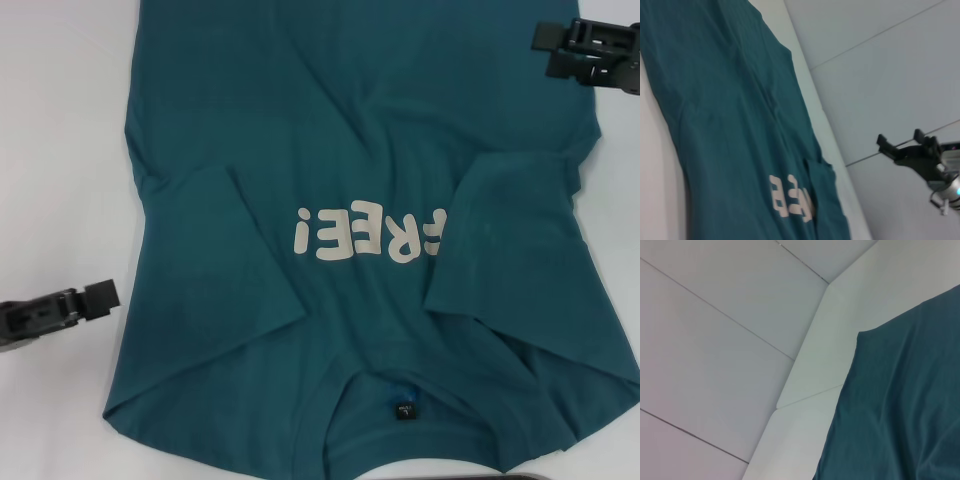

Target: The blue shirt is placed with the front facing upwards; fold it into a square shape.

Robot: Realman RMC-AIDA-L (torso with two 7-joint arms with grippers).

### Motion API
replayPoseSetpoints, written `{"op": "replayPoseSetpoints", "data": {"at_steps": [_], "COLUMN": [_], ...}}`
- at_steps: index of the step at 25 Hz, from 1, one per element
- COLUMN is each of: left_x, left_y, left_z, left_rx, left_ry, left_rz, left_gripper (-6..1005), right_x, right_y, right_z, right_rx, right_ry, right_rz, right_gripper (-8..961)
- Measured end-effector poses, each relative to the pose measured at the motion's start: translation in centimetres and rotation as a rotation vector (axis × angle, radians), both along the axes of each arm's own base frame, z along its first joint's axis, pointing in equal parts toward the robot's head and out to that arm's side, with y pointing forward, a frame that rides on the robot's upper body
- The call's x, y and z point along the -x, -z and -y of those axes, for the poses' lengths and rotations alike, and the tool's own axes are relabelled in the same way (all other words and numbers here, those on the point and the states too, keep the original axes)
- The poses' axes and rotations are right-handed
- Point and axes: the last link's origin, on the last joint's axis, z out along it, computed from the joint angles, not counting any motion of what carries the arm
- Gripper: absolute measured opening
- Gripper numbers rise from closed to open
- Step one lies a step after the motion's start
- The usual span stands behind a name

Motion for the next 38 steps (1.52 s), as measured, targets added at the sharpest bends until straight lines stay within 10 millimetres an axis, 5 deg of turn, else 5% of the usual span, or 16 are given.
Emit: {"op": "replayPoseSetpoints", "data": {"at_steps": [11,38], "left_x": [2.1,2.5], "left_y": [-0.9,1.1], "left_z": [1.4,3.3], "left_rx": [0.230,0.385], "left_ry": [-0.281,-0.357], "left_rz": [-0.002,-0.041], "left_gripper": [936,936], "right_x": [-0.2,-0.8], "right_y": [-0.1,0.0], "right_z": [0.1,0.3], "right_rx": [0.007,0.003], "right_ry": [0.006,0.034], "right_rz": [0.007,-0.006], "right_gripper": [941,940]}}
